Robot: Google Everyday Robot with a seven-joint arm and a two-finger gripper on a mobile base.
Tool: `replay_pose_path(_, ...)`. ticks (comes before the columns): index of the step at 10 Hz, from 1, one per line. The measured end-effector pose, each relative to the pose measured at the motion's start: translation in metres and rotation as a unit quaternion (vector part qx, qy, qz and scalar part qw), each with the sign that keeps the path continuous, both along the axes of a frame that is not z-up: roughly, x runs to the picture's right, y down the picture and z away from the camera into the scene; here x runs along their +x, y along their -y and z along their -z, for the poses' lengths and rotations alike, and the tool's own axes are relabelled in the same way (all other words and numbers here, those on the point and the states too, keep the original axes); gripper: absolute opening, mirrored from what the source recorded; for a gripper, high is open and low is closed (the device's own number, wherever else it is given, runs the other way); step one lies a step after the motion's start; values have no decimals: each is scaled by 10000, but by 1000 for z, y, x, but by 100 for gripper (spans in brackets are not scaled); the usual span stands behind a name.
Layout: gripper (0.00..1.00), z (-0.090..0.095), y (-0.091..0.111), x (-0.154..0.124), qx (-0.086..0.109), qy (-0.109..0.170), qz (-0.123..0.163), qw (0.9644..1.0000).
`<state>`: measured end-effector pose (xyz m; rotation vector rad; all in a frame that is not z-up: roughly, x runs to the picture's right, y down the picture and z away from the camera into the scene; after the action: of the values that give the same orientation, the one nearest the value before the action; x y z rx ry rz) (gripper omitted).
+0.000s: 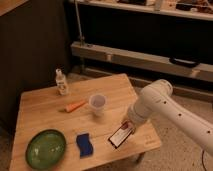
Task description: Place the eraser on the white sponge
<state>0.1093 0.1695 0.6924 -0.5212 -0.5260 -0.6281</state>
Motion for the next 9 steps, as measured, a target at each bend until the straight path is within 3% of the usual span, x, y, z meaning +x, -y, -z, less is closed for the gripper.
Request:
replay_pose_path(5, 0, 34, 41, -73, 232, 570, 82, 9981)
replay_pose_path(7, 0, 42, 43, -93, 298, 669, 275, 9969)
replay_pose_path(9, 0, 47, 28, -122, 321, 723, 561, 9953)
